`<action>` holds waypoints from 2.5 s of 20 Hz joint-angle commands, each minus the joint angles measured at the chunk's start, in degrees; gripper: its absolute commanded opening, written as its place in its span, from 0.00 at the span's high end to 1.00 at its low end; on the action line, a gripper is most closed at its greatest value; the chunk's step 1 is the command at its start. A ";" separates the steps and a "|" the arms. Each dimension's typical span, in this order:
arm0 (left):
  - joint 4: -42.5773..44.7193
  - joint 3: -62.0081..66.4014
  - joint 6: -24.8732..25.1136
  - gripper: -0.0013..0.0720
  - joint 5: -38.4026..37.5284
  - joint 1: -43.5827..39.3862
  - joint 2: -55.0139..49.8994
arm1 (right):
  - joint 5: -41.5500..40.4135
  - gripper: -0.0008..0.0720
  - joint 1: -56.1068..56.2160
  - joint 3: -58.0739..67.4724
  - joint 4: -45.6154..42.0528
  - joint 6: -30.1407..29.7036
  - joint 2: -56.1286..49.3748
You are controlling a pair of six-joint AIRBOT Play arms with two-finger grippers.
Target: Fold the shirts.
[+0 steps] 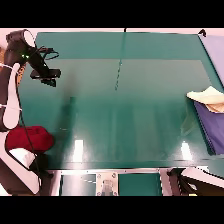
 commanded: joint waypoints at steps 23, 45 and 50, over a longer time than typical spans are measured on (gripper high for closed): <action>-7.08 0.00 0.13 0.96 -0.22 -0.02 0.02 | 11.85 0.05 0.66 -15.69 -28.65 -20.41 3.63; -15.82 -58.10 -3.76 0.96 18.91 -7.41 46.86 | -1.77 0.96 48.50 -34.40 -6.51 -30.08 13.81; -16.15 -59.12 -3.34 0.96 19.06 -7.41 46.97 | -2.14 0.96 49.22 -34.40 -6.54 -30.05 13.73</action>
